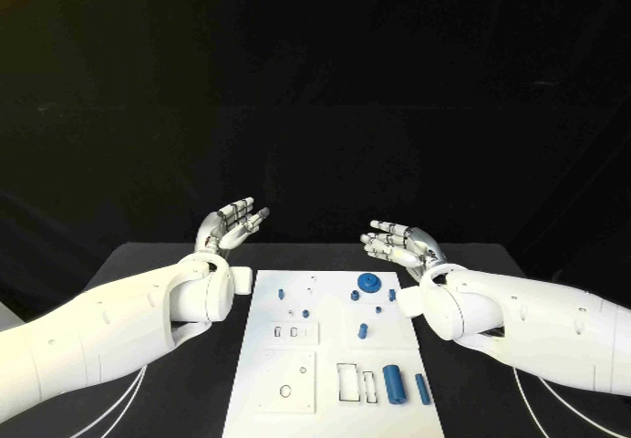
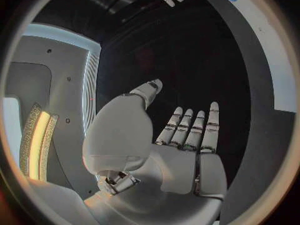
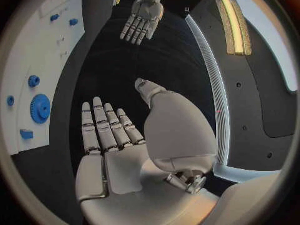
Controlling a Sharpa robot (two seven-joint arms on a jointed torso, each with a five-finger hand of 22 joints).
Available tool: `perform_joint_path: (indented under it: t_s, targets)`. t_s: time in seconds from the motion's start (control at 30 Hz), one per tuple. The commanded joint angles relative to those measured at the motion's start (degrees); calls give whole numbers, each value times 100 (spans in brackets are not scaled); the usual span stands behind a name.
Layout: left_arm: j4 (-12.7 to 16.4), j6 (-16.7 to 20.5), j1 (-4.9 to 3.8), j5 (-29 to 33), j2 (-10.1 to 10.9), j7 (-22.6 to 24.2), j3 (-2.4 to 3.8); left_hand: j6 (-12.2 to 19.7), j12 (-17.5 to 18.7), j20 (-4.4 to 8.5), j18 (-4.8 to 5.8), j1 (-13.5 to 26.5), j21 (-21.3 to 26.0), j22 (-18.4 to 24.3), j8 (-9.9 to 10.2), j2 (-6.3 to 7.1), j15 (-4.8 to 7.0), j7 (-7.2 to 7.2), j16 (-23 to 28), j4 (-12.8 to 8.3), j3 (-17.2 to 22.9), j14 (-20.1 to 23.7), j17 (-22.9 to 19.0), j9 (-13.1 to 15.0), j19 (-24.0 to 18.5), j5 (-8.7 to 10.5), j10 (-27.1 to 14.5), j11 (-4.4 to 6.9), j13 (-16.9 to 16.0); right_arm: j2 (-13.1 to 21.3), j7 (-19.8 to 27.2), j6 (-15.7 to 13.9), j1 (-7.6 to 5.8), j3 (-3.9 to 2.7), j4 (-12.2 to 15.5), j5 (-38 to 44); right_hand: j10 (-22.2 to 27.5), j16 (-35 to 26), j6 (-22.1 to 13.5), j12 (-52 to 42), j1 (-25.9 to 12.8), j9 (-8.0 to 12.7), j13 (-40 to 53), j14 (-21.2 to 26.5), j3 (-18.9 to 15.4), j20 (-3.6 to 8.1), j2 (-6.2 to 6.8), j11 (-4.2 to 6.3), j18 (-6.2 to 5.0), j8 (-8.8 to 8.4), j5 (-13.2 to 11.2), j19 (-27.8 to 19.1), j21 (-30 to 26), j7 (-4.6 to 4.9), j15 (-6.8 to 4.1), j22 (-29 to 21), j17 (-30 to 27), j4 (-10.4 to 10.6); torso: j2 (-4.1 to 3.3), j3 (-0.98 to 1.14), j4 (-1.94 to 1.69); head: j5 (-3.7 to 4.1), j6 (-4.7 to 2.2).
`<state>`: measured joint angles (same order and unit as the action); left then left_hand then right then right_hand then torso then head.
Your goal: Assemble the parts on the task board
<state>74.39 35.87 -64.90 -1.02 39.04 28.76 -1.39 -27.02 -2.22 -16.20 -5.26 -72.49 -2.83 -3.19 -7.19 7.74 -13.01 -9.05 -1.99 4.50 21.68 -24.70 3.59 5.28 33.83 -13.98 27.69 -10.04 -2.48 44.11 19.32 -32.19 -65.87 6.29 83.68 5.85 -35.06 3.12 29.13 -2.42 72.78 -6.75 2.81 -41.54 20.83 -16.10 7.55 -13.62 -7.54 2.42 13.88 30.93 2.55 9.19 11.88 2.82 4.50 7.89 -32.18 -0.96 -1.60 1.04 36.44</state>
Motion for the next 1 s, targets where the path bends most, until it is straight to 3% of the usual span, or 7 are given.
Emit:
perform_joint_path:
  t_s: [0.03, 0.17, 0.2, 0.5, 0.67, 0.77, 1.0]
  targets:
    - [-66, -508, -27, -151, -43, 84, -1, -128, -32, -44, -108, -287, -46, -16, -47, 28, -41, -312, -46, 3, 104, -121, 18, 22, 159, -81, 130, -42, -14, -16, -573, 947, -66, 58, -78, 560, -351, 85, 305, -73, 407, -45, 32, -459, 108, -53, 0, -52, -83, 86, 60, 326, 75, 724, 45, 40, 41, -39, -3, -2, -5, 0, 2]
    - [-66, -508, -27, -151, -43, 84, -1, -133, -33, -44, -108, -289, -46, -16, -47, 27, -41, -315, -46, 4, 99, -113, 16, 23, 162, -81, 128, -46, -14, -20, -653, 1062, -100, 94, -115, 623, -950, 200, 808, -117, 568, -115, 64, -989, 146, -43, 1, 26, -174, 197, -15, 938, 161, 657, -51, 86, 95, -175, -3, -2, -5, 0, 2]
    - [125, -604, -27, -42, 118, 109, 0, -133, -33, -44, -108, -289, -46, -16, -47, 27, -41, -315, -46, 5, 99, -113, 16, 23, 161, -81, 129, -47, -14, 179, -532, 605, -147, 92, -114, 1845, -1001, 204, 849, -118, 583, -120, 66, -1015, 152, -45, 3, 35, -182, 204, -19, 992, 165, 647, -61, 88, 96, -190, -47, -32, -96, 67, 89]
    - [474, -712, -28, -39, 389, 134, 0, -207, -52, -41, -112, -316, -54, -21, -59, 2, -53, -353, -80, 11, 68, -253, 32, 33, 172, -82, 235, -98, -27, 291, -561, 321, -291, 75, -122, 3356, -2122, 336, 2097, -148, 876, -265, 85, -1747, 381, 71, 162, 285, -311, 480, -192, 2065, 280, 400, -311, 111, 143, -457, -193, -39, -187, 174, 75]
    - [685, -800, -28, -79, 574, 151, 3, -491, -83, -35, -233, -402, -171, -87, -106, -53, 27, -433, -275, 25, -8, -1220, 164, 73, 813, -84, 650, -218, -52, 356, -782, 335, -383, 68, -82, 4305, -2495, 451, 2382, -135, 901, -259, 78, -2181, 609, 227, 285, 393, -309, 541, -240, 2496, 361, 324, -460, 129, 179, -482, -286, -46, -221, 235, 65]
    - [805, -894, -29, -156, 684, 137, 6, -1191, -248, -31, -418, -460, -321, -125, -278, -78, 156, -498, -546, 41, -11, -2255, 321, 179, 1221, -87, 2058, -319, -132, 396, -1015, 404, -439, 64, -51, 4927, -2752, 556, 2556, -156, 894, -277, 85, -2466, 703, 337, 363, 472, -307, 611, -267, 2752, 457, 262, -565, 160, 242, -482, -342, -39, -248, 272, 50]
    - [1140, -1283, -31, -498, 955, 15, 23, -2180, -467, 168, -539, -519, -754, -271, -596, 7, 503, -434, -1023, 53, 136, -3318, 688, 323, 2040, -84, 3025, -32, -181, 463, -1857, 905, -561, 55, 17, 6601, -3421, 1013, 2842, -157, 812, -332, 129, -3376, 666, 709, 562, 713, -306, 725, -490, 3550, 924, 95, -908, 368, 709, -425, -476, -48, -307, 369, 30]
